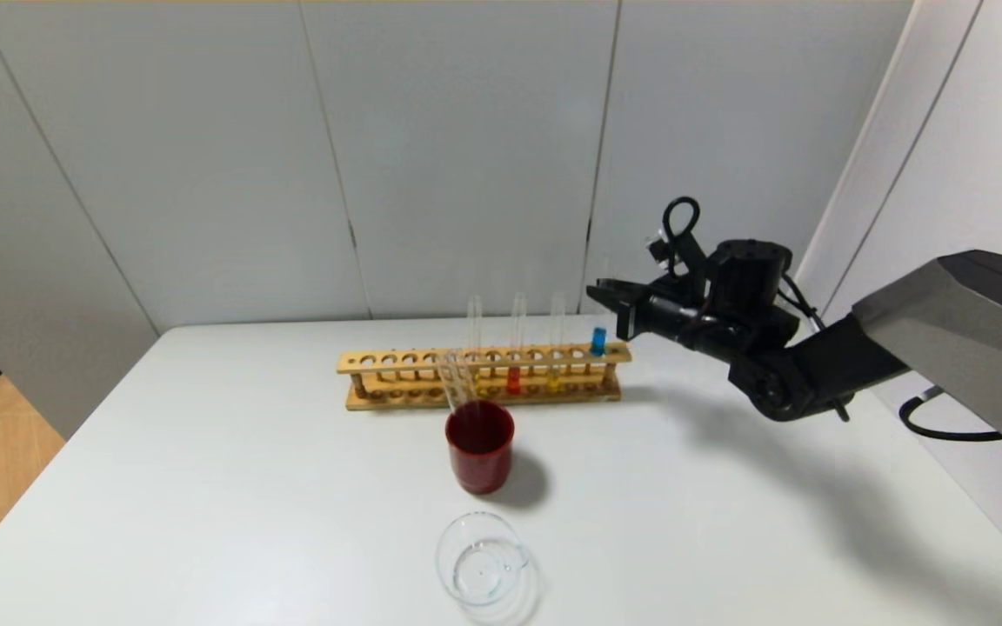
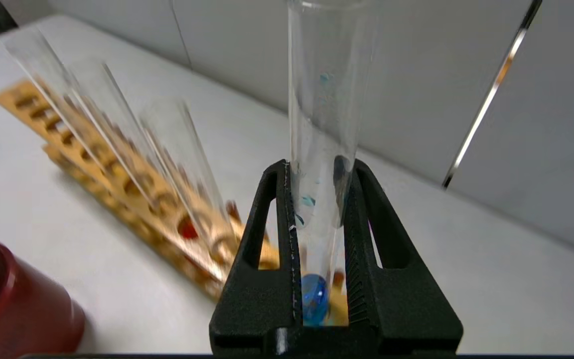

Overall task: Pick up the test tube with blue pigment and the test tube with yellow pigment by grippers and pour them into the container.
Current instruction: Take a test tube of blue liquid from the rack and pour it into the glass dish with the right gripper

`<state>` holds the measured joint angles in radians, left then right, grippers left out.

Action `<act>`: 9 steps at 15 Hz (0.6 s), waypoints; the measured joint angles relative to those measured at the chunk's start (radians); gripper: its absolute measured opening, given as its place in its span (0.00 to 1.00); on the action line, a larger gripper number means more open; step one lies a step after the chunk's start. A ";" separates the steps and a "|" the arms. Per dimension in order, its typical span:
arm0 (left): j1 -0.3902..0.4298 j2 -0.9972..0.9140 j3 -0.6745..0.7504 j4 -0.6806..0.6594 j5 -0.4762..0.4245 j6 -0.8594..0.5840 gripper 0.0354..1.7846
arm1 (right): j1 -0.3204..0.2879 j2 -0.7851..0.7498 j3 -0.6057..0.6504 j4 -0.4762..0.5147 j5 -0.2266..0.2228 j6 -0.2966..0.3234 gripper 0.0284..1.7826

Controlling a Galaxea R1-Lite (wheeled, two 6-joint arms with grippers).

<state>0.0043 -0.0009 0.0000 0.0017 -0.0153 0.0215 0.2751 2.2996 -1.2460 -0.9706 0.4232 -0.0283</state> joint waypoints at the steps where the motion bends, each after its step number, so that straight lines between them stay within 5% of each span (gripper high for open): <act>1: 0.000 0.000 0.000 0.000 0.000 0.000 0.98 | -0.002 -0.024 -0.014 0.003 -0.003 0.001 0.17; 9: 0.000 0.000 0.000 0.000 0.000 0.000 0.98 | -0.020 -0.277 -0.084 0.146 -0.016 0.028 0.17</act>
<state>0.0043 -0.0009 0.0000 0.0017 -0.0153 0.0211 0.2549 2.0223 -1.3302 -0.8249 0.4074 0.0000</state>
